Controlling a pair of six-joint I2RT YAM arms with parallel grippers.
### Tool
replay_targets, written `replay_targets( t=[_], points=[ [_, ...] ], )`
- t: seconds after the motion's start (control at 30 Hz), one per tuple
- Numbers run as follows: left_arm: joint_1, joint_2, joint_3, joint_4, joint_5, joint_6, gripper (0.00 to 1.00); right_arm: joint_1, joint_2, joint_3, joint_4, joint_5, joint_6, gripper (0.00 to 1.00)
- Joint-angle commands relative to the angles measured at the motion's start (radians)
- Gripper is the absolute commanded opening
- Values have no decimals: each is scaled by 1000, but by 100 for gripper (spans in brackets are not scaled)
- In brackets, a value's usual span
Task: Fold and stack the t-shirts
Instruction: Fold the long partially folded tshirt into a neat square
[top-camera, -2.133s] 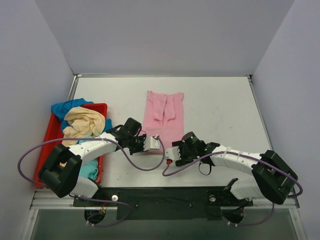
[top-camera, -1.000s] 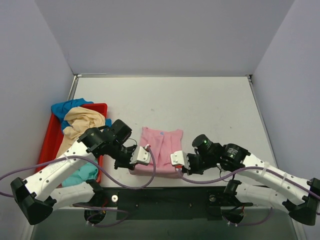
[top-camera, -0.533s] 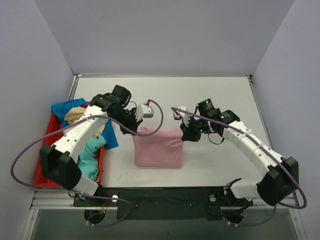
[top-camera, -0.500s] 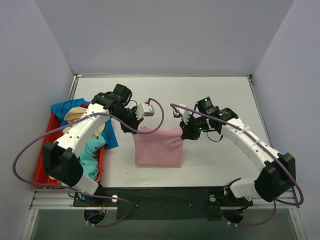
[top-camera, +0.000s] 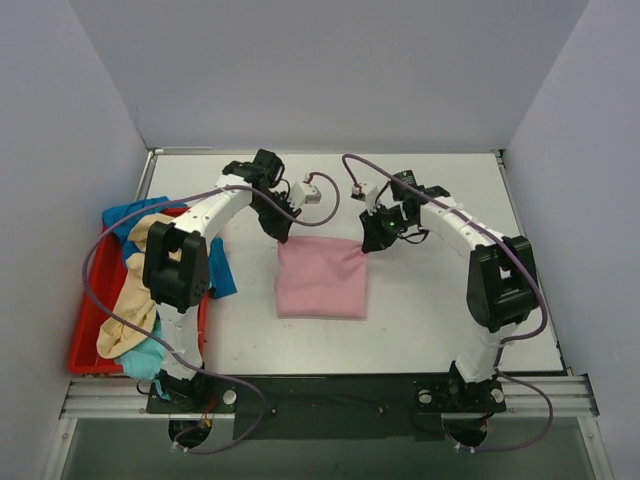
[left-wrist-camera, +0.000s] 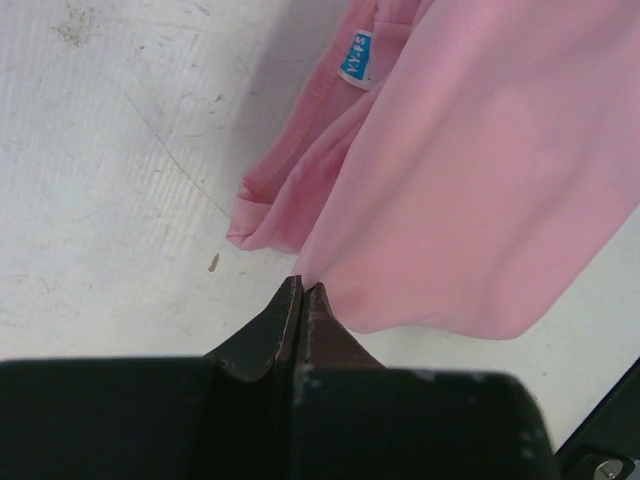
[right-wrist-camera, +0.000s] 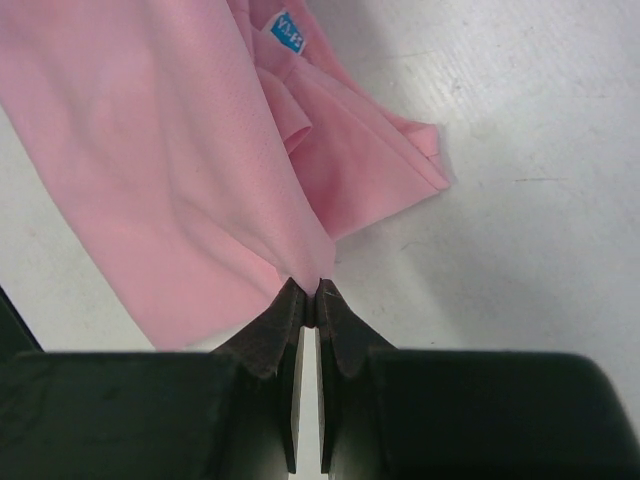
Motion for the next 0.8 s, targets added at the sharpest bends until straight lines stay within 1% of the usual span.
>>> replay_targets(
  t=[0.0,0.03,0.07,0.1,0.13,0.17,0.2,0.23,0.27,0.33,0.4,0.43,0.47,0.5,0.53,0.57,0.6,0.63,0.67,0.7,0.73,0.77],
  points=[
    [23,77,92,14,-45,-47,0,-6,66,71,18,16,27,1],
    [23,85,95,20,-63,-51,0,-7,85,85,19,28,27,2],
    [23,100,102,32,-73,-60,5,-7,95,89,30,33,35,3],
    [23,107,106,38,-83,-63,7,-7,111,97,48,60,53,9],
    [23,116,106,57,-88,-73,14,-9,117,102,59,72,58,11],
    [23,119,107,68,-99,-79,17,-9,131,106,82,95,76,15],
    [23,123,109,92,-102,-93,25,-13,137,114,91,132,87,18],
    [23,125,107,103,-111,-99,29,-15,151,125,117,146,115,22],
    [23,125,107,132,-119,-115,43,-19,157,131,128,170,126,23],
    [23,119,107,176,-149,-148,46,-27,169,160,150,227,179,25],
    [26,96,106,218,-198,-188,47,-33,160,195,154,267,251,27],
    [30,64,90,238,-224,-217,51,-38,137,209,154,273,291,27],
    [33,36,75,279,-235,-234,52,-38,119,209,153,280,316,28],
    [38,-31,22,305,-246,-254,52,-35,76,202,147,289,366,31],
    [38,-65,-20,360,-242,-258,52,-32,56,188,147,296,386,31],
    [35,-147,-113,394,-231,-266,54,-21,8,151,148,306,426,31],
    [30,-181,-156,454,-206,-268,55,-15,-10,116,147,318,469,27],
    [27,-250,-251,506,-188,-274,54,-3,-42,93,145,315,522,23],
    [21,-277,-287,522,-151,-277,49,2,-52,61,145,281,543,12],
    [20,-303,-348,540,-125,-278,36,16,-49,50,141,258,569,7],
    [13,-308,-380,540,-82,-278,28,23,-29,42,128,217,578,0],
    [10,-303,-390,531,-61,-274,19,36,-11,42,125,195,580,0]
  ],
)
